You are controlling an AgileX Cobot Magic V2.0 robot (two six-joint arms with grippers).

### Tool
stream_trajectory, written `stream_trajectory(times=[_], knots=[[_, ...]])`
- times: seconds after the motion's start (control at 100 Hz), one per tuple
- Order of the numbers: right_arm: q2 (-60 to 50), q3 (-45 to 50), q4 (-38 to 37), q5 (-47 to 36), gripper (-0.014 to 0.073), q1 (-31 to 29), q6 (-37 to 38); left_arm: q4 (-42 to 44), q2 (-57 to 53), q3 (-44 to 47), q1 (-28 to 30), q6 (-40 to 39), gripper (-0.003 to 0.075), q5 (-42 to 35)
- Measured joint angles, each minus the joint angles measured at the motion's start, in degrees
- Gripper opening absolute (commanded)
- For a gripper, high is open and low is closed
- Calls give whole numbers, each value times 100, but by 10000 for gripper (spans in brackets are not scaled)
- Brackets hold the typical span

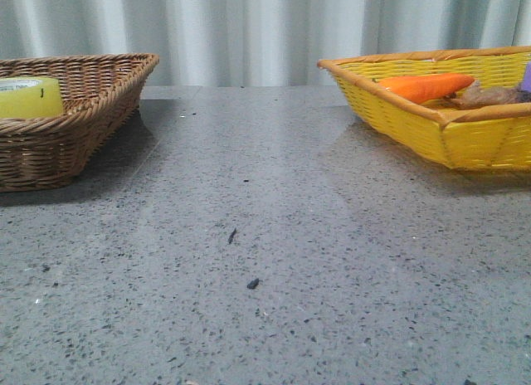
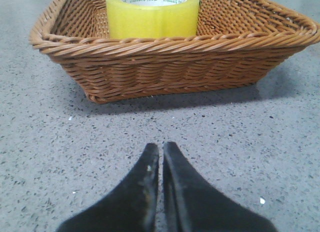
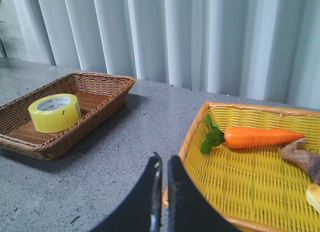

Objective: Transfer tape with both arms

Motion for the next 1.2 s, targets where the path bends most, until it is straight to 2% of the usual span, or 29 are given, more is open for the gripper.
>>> stream_trajectory(times=[0.63,0.81,0.95,1.07,1.2], knots=[[0,9,0,0,-62,0,0,0,0,0,0,-12,-20,10],[-33,521,-231,0,-62,-92,0,-9,0,0,0,-12,-20,10],[-294,1537,-281,-262,-62,-748,0,-9,0,0,0,-22,-20,10],[-728,2617,-296,-1091,-62,-1499,0,-9,0,0,0,-22,-20,10],[-1285,3593,86,-1541,-62,-2132,0,-9,0,0,0,-22,-20,10]])
